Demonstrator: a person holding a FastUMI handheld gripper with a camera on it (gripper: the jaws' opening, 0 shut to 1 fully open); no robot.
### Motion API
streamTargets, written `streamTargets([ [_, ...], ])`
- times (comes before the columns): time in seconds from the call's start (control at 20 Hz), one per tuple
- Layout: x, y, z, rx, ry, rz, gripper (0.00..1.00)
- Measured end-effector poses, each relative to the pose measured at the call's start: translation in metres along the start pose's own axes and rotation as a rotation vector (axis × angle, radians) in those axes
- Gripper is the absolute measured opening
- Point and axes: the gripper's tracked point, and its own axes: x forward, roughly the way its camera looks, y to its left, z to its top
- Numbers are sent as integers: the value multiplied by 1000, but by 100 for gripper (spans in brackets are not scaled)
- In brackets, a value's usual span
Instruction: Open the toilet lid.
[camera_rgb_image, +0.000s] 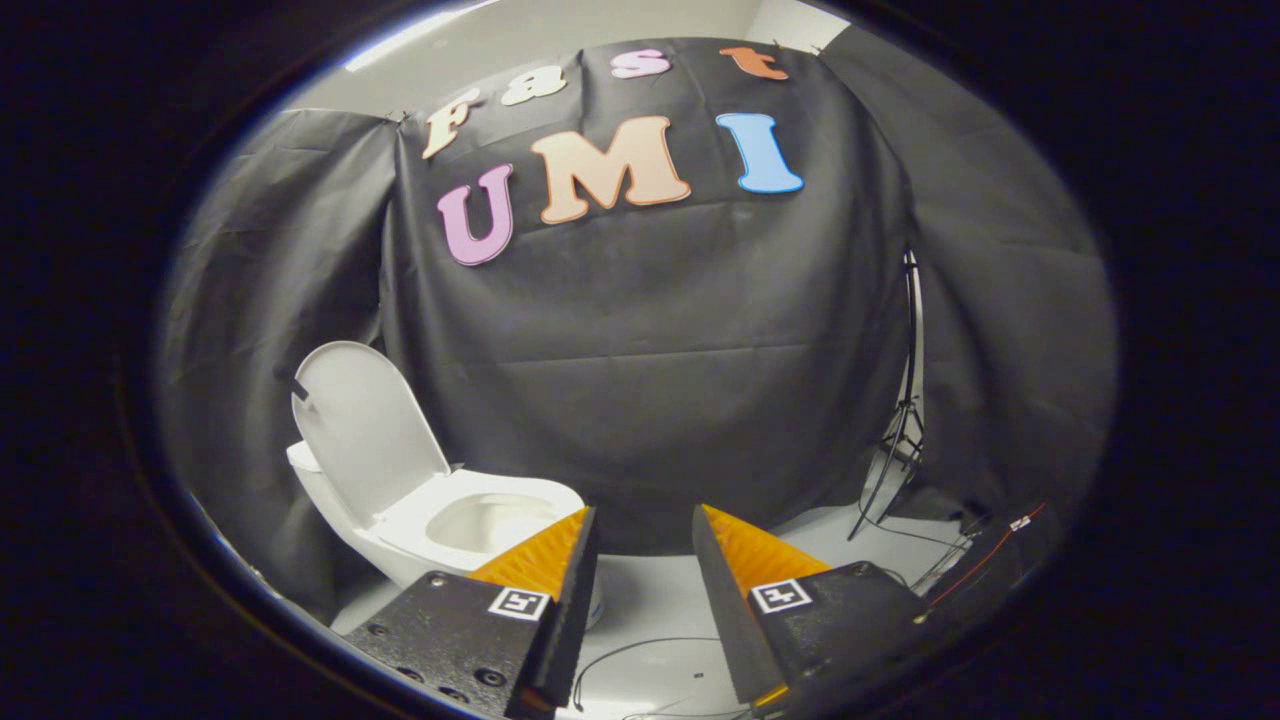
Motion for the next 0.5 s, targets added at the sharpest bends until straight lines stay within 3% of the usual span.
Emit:
streamTargets([
  [0.5, -27, 1, 7, -39, -83, -15, 59],
])
